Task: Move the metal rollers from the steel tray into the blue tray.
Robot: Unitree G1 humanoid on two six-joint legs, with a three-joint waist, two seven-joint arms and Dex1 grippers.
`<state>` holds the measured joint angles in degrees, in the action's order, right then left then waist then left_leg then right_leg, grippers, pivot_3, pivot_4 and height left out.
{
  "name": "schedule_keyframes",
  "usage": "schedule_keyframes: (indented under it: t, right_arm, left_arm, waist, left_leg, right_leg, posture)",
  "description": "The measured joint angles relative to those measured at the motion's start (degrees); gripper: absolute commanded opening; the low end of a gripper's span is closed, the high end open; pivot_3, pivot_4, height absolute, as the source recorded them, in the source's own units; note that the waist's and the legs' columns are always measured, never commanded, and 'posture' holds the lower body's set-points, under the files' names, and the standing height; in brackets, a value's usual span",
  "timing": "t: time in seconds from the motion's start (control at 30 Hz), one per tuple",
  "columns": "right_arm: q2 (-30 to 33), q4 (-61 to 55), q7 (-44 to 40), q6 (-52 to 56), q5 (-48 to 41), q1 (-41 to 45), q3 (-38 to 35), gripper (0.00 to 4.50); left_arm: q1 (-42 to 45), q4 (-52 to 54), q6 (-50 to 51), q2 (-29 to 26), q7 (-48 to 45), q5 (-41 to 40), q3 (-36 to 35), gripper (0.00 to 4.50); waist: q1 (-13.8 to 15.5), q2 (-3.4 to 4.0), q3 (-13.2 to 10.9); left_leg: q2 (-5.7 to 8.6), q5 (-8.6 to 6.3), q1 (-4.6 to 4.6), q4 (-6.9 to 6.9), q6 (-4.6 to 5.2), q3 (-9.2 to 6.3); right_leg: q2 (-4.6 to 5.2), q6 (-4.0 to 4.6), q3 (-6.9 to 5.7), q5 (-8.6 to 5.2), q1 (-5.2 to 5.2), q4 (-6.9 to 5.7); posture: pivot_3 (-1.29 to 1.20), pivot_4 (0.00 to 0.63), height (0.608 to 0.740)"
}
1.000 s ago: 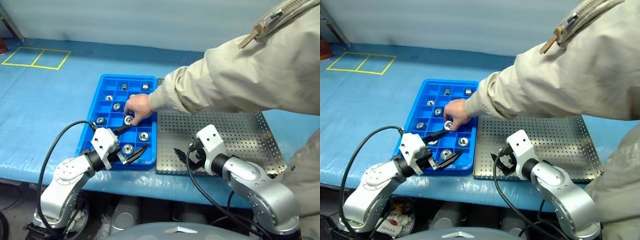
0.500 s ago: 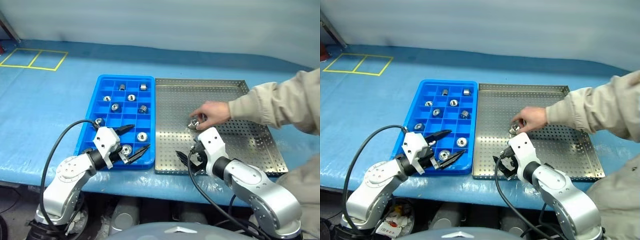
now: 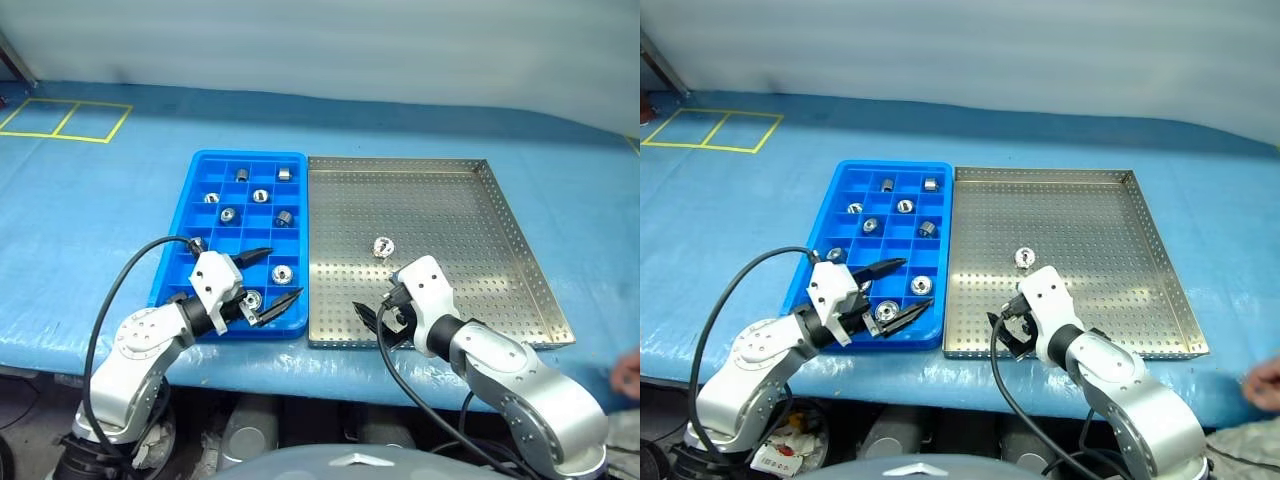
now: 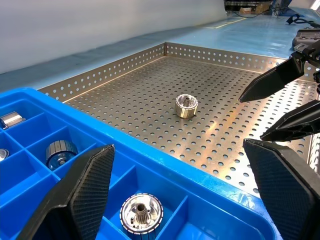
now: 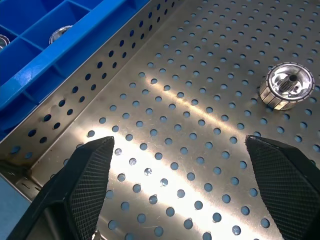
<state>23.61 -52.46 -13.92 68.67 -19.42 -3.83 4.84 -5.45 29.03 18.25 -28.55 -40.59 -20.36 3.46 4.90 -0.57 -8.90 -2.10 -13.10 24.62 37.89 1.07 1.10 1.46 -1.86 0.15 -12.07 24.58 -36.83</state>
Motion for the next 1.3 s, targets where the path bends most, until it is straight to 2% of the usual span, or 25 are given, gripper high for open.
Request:
schedule_keyframes:
  t: [0.23, 0.47, 0.8, 0.9, 1.07, 1.1, 1.3]
  right_arm:
    - [-5.7, 6.4, 7.5, -2.3, 5.0, 6.2, -2.6, 4.44]
    - [-16.1, 22.3, 16.2, -7.1, 10.8, 15.9, -3.1, 4.44]
    - [-21.3, 40.3, 18.0, -17.5, 14.8, 20.7, -1.3, 4.44]
    - [-21.5, 42.9, 17.9, -18.8, 15.3, 20.0, -1.2, 3.58]
    - [-21.6, 41.4, 16.6, -19.7, 15.6, 17.7, -0.2, 1.90]
    - [-21.6, 40.7, 16.3, -19.4, 15.6, 17.2, 0.1, 1.70]
    - [-20.7, 37.5, 14.1, -16.9, 15.6, 18.3, 0.9, 1.71]
  left_arm:
    - [4.4, -0.5, 0.3, 2.9, 2.4, 1.3, 2.0, 4.50]
    - [5.1, -1.9, 0.2, 3.5, 1.5, 1.7, 4.9, 4.50]
    - [3.7, -1.9, 0.1, 3.7, 1.8, 1.7, 6.0, 4.50]
    - [2.7, -1.9, 0.0, 3.7, 2.0, 1.7, 6.0, 4.50]
    - [1.2, -1.6, 0.0, 3.6, 3.1, 1.7, 5.9, 4.50]
    - [1.0, -1.5, 0.0, 3.6, 3.2, 1.7, 5.9, 4.50]
    - [-0.9, -0.9, -0.1, 3.6, 4.6, 1.7, 5.5, 4.50]
  waist:
    - [0.0, -0.02, 0.0]
    - [-1.0, -0.01, 0.0]
    - [-1.0, 0.00, 0.0]
    - [-0.9, 0.00, 0.0]
    - [-0.8, 0.01, 0.0]
    - [-0.8, 0.01, 0.0]
    - [-0.5, 0.03, 0.0]
  left_leg:
    - [0.06, 0.02, -0.01, 0.06, 0.02, 0.04]
    - [0.28, 0.03, -0.04, -0.02, 0.04, 0.09]
    - [0.34, 0.06, -0.07, -0.03, 0.10, 0.13]
    - [0.34, 0.06, -0.08, -0.04, 0.10, 0.13]
    - [0.32, 0.08, -0.12, -0.04, 0.12, 0.06]
    - [0.31, 0.08, -0.12, -0.04, 0.12, 0.06]
    - [0.31, 0.08, -0.12, -0.04, 0.13, 0.05]
  right_leg:
    - [-0.04, -0.05, 0.06, 0.03, -0.02, -0.04]
    - [-0.20, -0.05, 0.29, 0.05, 0.02, -0.09]
    - [-0.17, -0.12, 0.41, 0.10, 0.01, -0.08]
    - [-0.17, -0.11, 0.42, 0.10, 0.01, -0.09]
    - [-0.16, -0.12, 0.43, 0.10, -0.01, -0.09]
    - [-0.15, -0.12, 0.43, 0.10, -0.01, -0.10]
    - [-0.12, -0.14, 0.45, 0.11, 0.03, -0.10]
  posture:
    - [0.19, 0.150, 0.740]
    - [0.18, 0.150, 0.740]
    - [0.24, 0.150, 0.740]
    - [0.25, 0.150, 0.740]
    - [0.27, 0.150, 0.740]
    - [0.27, 0.150, 0.740]
    - [0.34, 0.150, 0.740]
